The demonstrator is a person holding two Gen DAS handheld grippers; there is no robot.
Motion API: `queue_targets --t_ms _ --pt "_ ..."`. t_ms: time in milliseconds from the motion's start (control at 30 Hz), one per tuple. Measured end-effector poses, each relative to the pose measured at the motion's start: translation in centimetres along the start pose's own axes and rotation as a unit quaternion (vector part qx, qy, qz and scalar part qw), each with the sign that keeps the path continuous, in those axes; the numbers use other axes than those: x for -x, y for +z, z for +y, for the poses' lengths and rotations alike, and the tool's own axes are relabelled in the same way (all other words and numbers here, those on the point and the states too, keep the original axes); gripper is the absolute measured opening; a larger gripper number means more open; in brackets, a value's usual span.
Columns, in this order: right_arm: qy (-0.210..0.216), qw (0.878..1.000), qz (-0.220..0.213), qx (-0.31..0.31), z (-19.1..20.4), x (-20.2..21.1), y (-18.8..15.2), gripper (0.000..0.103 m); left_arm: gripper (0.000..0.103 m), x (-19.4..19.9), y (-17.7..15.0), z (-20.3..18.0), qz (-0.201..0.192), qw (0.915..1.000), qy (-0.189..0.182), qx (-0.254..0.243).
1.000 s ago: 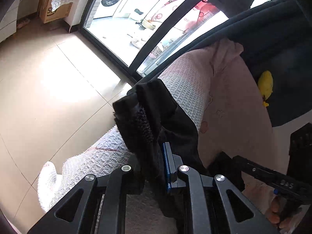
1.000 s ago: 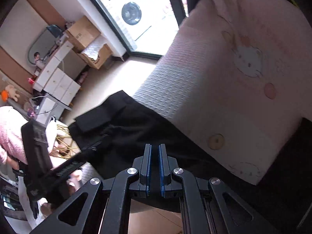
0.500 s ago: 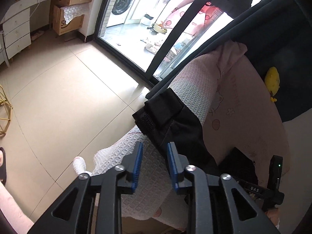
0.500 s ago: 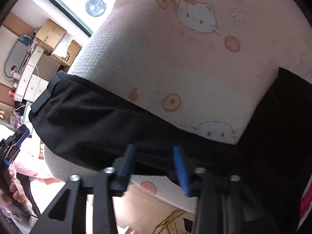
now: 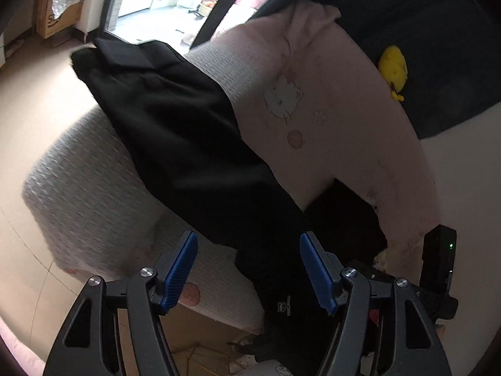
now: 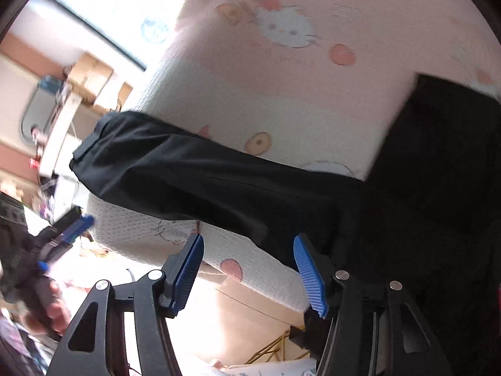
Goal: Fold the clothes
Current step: 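Lay the black jacket flat on the cushion and open both grippers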
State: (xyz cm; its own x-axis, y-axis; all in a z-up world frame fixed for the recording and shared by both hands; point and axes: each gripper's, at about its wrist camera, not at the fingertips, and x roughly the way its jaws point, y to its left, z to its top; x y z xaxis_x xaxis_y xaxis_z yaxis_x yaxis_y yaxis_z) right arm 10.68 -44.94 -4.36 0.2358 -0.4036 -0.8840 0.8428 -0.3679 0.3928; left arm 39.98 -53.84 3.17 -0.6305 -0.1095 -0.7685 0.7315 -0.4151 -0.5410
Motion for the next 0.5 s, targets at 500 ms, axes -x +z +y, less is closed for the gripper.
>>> queue_targets --t_ms 500 --pt "0.008 0.973 -0.105 -0.206 -19.2 10.7 -11.0 0.067 0.066 -9.1 -9.0 -10.2 0.069 0.9931 -0.015 -0.094"
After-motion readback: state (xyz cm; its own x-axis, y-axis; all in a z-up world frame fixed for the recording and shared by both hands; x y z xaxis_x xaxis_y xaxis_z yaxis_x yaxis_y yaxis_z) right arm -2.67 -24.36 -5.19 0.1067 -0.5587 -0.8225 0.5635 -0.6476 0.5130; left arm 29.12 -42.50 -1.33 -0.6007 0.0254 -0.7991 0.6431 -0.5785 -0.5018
